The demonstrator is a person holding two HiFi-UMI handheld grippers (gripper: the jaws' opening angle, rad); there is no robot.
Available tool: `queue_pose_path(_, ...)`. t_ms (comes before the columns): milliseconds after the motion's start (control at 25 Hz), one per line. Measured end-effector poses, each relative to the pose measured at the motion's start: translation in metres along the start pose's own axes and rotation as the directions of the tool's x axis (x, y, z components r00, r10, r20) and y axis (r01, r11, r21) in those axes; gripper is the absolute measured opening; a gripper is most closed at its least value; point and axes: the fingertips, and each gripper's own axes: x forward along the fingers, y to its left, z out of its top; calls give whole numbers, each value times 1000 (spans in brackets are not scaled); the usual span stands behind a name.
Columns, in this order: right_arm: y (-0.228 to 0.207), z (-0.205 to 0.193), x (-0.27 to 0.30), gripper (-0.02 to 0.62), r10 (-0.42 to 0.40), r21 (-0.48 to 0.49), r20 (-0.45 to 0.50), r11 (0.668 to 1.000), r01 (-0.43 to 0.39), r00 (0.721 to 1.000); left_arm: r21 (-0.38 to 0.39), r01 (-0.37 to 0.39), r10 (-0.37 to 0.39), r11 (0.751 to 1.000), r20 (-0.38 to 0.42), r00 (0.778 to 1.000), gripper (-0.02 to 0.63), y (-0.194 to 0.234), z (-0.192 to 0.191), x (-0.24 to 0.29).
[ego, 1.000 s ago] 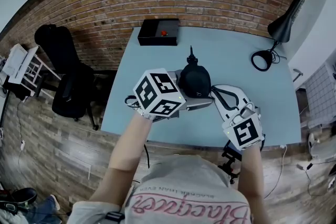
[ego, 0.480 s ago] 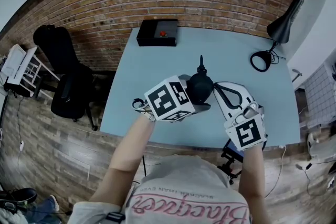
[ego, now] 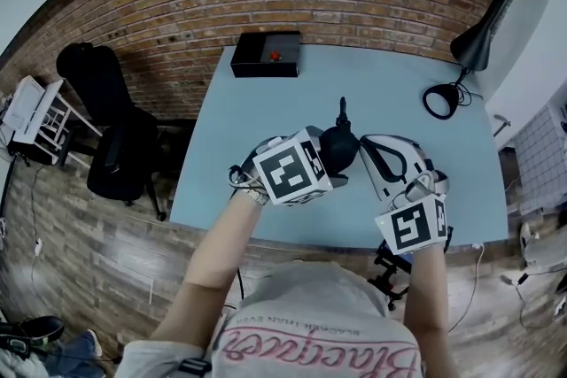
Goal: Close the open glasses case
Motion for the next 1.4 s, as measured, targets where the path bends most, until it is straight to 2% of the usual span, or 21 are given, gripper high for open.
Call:
queue_pose_path(120,0,-2,1,20,-17,-61,-31,998,15,999,30,-22,24,999,-68,997,273,3,-6,1)
queue_pose_path(280,4,-6,4,20,-45,-188,-91,982,27,995,61,-38,48,997,-175,983,273,7,-19,8)
queue_pose_path(360,4,-6,5,20,-63,-202,-99,979,42,993,73,-64,77,995,-190,979,276,10,-21,9)
queue_pose_path(520,-2,-8,5,18,-85,-129,-84,989,74,993,105,-169,178,980,-83,980,281,21,-11,10)
queue_pose_path(600,-8,-10,4,18,-109,-107,-90,989,100,990,103,-203,203,974,12,979,282,23,-3,7)
queue_pose_path(680,-16,-13,0,18,-132,-64,-90,990,127,987,84,-223,211,971,135,968,281,22,9,-1)
queue_pose_path(800,-26,-13,-5,18,-143,-10,-76,990,143,987,72,-247,215,966,299,930,281,20,24,-16)
queue_pose_path(960,-28,-13,-5,18,-139,35,-52,989,141,989,40,-250,204,967,463,863,281,16,44,-34)
queue_pose_path(1080,-31,-7,-6,18,-132,59,-27,989,134,991,30,-248,197,968,520,831,281,13,52,-44)
queue_pose_path(1280,-32,-8,-4,18,-126,103,-6,987,126,992,29,-272,210,962,558,803,282,12,57,-52)
queue_pose_path(1360,-32,-11,-5,18,-136,99,-22,986,137,991,23,-269,213,963,548,809,281,11,57,-50)
queue_pose_path(1400,-33,-14,-5,18,-146,85,-36,985,149,989,17,-259,212,966,523,826,280,11,54,-48)
